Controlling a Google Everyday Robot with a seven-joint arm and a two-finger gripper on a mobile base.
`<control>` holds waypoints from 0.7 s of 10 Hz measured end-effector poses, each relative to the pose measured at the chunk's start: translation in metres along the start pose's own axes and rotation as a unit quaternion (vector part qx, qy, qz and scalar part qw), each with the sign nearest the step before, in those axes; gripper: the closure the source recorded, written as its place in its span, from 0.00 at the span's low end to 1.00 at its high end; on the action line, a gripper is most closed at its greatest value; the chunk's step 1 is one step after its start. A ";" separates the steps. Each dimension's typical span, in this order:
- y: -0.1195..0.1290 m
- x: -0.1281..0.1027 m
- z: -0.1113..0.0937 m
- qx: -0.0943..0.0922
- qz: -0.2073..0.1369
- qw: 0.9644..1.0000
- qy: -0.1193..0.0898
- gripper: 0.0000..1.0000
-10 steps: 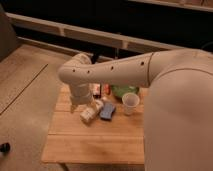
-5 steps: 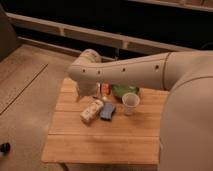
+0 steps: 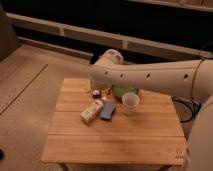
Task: Place the white sponge in the ceramic cup
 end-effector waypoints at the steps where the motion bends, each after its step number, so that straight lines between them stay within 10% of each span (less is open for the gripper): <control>1: 0.002 0.006 0.003 0.003 -0.004 1.000 0.009 0.35; 7: -0.022 0.099 0.038 0.050 0.047 0.992 0.101 0.35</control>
